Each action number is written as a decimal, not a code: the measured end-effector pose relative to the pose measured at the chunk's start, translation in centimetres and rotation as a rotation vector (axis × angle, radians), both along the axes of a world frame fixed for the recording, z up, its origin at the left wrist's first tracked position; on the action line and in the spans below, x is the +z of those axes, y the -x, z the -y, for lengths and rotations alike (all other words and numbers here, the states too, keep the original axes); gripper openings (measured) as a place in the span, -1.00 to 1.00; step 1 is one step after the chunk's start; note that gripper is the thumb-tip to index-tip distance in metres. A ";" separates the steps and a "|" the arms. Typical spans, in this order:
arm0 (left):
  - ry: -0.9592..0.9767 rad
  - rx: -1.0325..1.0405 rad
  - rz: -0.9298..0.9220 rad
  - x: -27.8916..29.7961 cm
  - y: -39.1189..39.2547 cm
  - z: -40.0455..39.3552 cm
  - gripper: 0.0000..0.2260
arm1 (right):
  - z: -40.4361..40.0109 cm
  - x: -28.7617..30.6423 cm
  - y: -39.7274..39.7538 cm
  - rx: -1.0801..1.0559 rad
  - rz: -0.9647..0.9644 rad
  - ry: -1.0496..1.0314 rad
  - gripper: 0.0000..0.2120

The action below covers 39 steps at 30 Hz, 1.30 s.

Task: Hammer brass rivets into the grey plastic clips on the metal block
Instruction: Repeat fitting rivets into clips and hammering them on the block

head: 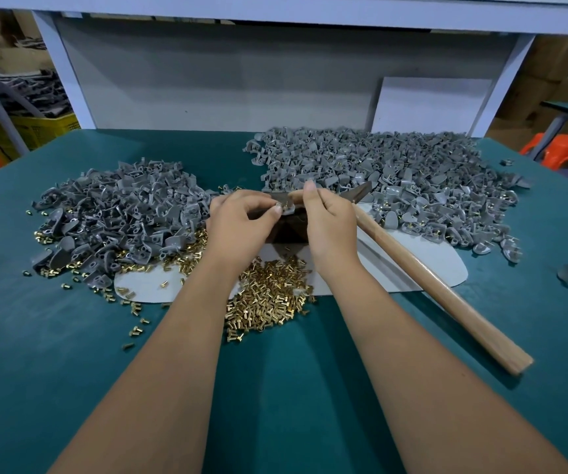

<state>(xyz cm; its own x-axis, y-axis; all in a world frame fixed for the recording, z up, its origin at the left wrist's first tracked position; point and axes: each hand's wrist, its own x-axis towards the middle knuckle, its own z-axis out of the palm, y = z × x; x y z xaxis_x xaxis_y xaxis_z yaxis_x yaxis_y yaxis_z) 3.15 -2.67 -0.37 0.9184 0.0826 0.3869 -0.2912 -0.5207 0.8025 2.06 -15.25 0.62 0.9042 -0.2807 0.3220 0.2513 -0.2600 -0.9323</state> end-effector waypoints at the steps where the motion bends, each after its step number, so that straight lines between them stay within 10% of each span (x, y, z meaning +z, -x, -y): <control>1: 0.004 -0.005 -0.004 0.0 0.0 0.0 -0.89 | 0.0 0.0 0.0 0.001 -0.005 -0.020 -0.65; 16: 0.028 -0.009 -0.020 0.2 -0.1 0.0 -0.87 | 0.5 0.2 0.4 -0.191 0.137 0.054 -0.78; 22: 0.120 -0.003 -0.024 0.4 0.2 0.2 -0.91 | 2.6 1.0 0.9 -0.368 0.171 0.335 -0.35; 29: 0.038 0.042 0.000 0.6 0.7 0.5 -0.95 | 7.1 0.1 3.3 -0.540 -0.234 1.042 -0.65; 39: -0.052 0.107 -0.026 0.5 0.9 0.9 -0.93 | 7.8 1.2 2.9 -0.463 -0.407 0.974 -0.82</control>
<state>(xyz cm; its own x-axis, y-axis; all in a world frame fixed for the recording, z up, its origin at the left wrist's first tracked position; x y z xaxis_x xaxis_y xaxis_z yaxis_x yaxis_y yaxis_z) 2.24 -3.54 0.18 0.9152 0.1612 0.3693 -0.2111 -0.5887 0.7803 -0.82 -23.01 1.79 0.8663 -0.4050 0.2925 -0.3291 -0.9031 -0.2759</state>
